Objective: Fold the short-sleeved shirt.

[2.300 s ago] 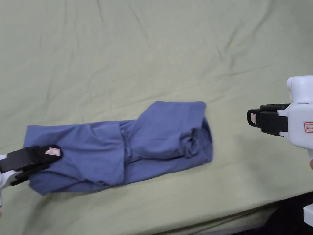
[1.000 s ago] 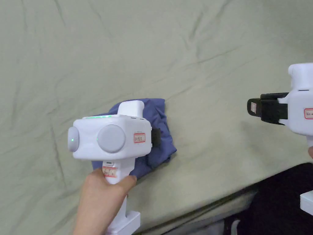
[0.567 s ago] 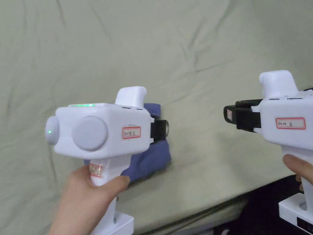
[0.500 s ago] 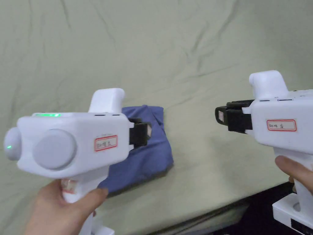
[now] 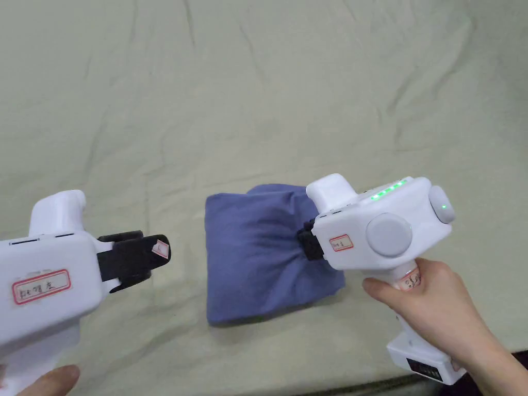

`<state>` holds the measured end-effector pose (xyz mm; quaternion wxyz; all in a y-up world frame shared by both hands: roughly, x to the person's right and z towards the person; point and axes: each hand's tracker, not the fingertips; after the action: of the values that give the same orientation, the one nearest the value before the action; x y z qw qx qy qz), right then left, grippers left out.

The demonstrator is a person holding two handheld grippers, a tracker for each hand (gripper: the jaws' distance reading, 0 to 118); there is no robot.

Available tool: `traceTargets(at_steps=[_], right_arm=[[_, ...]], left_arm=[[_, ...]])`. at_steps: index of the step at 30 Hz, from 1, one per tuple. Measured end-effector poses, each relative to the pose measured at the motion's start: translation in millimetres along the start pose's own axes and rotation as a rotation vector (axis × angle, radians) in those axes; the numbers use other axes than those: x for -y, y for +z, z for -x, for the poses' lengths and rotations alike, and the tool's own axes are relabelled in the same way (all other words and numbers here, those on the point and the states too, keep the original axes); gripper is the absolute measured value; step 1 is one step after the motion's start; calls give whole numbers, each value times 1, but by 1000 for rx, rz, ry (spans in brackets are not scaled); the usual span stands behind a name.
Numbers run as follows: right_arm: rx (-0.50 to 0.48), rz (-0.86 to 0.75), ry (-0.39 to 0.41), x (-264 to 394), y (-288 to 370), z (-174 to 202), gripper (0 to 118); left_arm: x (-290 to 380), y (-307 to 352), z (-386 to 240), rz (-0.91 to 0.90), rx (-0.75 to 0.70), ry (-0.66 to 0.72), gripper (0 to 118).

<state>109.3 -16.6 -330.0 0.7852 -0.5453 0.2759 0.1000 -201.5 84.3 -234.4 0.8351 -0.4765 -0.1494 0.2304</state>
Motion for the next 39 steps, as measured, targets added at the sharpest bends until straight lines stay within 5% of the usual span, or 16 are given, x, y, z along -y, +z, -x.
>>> traceTargets(at_steps=[2,4,5,9,12,15,16,17,18,19,29,39], right_arm=[[-32,-20,-33,-2,-4,-8,2],[-91,-19,-84,-5,5,-16,2],[-107,-10,-87,-5,4,-21,2],[-153,-11,-122,-2,5,-31,2],[-166,-11,-128,-4,1,-34,2],[-173,-11,-136,-2,2,-35,2],[-175,-11,-135,-2,3,-35,2],[-177,-11,-136,-1,3,-36,2],[-177,-11,-135,-1,3,-36,2],[-184,-17,-138,-1,4,-37,2],[-166,-101,-163,-8,31,-13,2],[-86,-152,-126,-31,53,2,2]], left_arm=[[-7,-23,12,27,101,76,47],[-9,-47,33,70,218,115,57],[-12,-60,56,68,259,122,78],[-12,-99,61,106,372,157,80],[-7,-124,40,104,404,19,80],[-3,-138,40,102,414,53,94],[-4,-134,48,92,416,76,94],[-5,-131,52,85,426,99,79],[-5,-126,55,58,367,92,45],[-4,-124,58,51,352,92,40],[-30,-88,74,108,324,20,38],[-84,60,207,42,-86,38,38]])
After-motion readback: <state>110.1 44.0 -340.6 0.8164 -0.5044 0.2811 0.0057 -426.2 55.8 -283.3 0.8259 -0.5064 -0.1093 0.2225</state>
